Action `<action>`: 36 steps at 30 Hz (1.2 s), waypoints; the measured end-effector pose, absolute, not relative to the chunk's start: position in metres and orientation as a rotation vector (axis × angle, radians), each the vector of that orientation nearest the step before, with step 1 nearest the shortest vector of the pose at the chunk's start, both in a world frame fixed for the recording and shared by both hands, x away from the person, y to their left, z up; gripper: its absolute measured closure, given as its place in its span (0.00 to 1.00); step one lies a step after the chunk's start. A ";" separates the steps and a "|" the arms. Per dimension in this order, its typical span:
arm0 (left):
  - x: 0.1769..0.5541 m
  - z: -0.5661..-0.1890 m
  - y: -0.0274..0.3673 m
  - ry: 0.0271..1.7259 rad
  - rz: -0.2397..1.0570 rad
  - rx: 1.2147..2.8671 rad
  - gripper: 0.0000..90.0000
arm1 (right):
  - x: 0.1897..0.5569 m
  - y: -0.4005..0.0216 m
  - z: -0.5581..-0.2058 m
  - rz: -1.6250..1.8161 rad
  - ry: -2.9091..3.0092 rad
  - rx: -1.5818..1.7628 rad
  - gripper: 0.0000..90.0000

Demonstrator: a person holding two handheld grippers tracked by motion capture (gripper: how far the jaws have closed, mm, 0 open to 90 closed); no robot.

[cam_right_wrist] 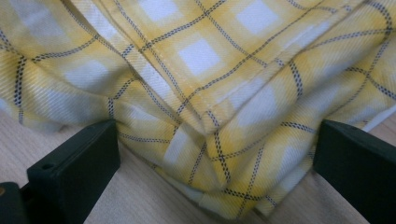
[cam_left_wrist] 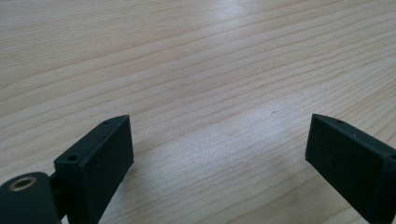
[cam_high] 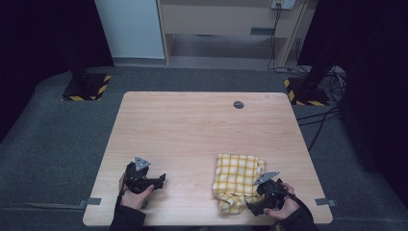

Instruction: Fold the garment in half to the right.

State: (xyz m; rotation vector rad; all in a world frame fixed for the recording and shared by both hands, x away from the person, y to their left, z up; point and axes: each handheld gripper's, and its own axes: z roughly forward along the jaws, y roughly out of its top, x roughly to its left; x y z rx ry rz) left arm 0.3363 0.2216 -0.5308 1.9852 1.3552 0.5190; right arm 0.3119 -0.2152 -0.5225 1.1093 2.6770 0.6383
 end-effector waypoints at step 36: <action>0.338 -0.539 0.221 1.345 0.574 2.019 0.06 | 0.328 -0.191 -0.529 0.778 2.548 1.152 0.00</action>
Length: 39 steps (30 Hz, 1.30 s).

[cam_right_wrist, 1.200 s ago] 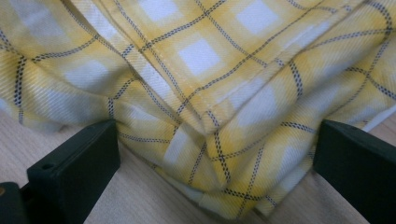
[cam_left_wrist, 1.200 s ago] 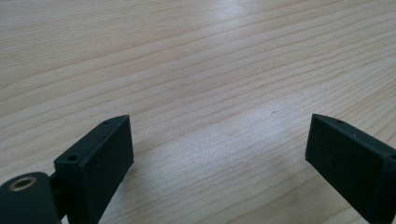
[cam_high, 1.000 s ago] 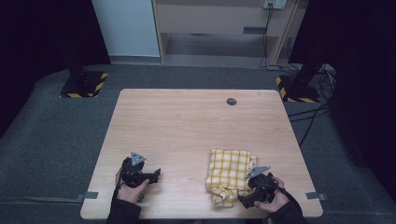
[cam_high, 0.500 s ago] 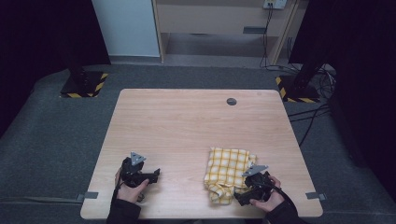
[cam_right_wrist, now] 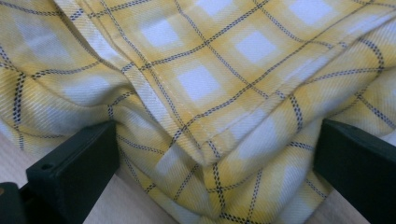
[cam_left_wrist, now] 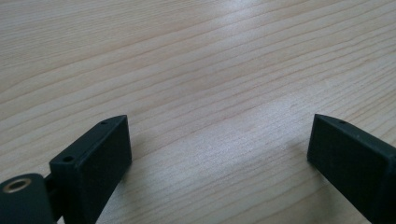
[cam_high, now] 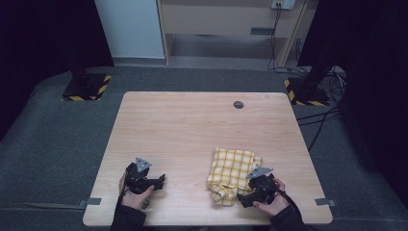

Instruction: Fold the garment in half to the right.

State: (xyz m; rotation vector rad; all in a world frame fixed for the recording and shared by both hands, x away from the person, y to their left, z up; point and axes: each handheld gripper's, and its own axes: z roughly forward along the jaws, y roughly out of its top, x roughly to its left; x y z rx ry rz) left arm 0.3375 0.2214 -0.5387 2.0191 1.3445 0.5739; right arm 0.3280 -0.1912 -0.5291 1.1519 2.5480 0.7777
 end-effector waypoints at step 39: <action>0.339 -0.539 0.219 1.335 0.563 2.043 0.00 | 0.367 -0.163 -0.534 0.846 2.445 1.214 0.00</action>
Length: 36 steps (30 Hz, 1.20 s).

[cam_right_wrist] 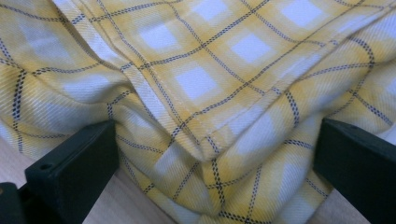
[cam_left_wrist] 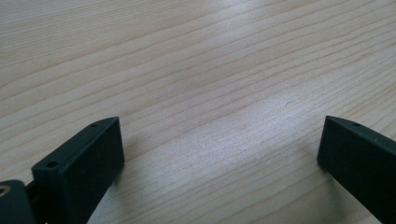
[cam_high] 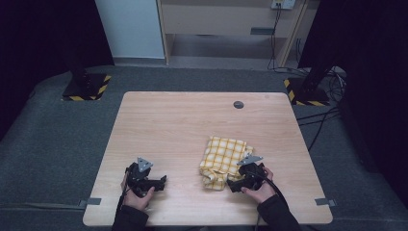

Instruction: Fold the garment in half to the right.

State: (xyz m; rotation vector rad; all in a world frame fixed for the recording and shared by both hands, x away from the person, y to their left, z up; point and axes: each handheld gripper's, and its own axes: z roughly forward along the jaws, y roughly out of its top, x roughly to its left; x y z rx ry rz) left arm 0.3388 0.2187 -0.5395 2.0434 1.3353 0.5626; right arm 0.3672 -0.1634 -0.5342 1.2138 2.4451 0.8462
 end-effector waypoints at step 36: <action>0.339 -0.539 0.219 1.336 0.559 2.043 0.00 | 0.401 -0.153 -0.542 0.956 2.368 1.171 0.01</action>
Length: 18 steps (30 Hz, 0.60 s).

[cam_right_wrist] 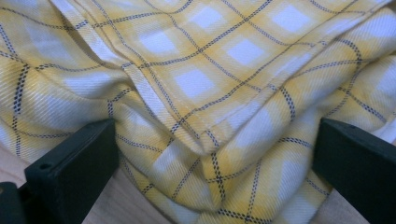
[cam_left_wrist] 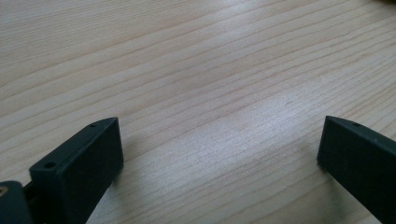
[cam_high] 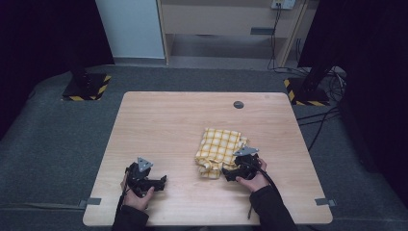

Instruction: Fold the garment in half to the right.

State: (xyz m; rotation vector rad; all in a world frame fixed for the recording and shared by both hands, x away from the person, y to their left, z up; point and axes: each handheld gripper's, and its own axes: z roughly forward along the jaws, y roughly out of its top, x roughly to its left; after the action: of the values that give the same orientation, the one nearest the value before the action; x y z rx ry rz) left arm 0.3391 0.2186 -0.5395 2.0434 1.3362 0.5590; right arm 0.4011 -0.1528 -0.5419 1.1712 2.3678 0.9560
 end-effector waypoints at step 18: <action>0.339 -0.539 0.218 1.338 0.558 2.042 0.00 | 0.414 -0.145 -0.543 0.964 2.363 1.167 0.01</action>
State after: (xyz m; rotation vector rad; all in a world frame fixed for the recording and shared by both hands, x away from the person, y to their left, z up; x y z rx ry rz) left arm 0.3390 0.2184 -0.5395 2.0421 1.3379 0.5583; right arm 0.4141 -0.1446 -0.5426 1.1666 2.3626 0.9638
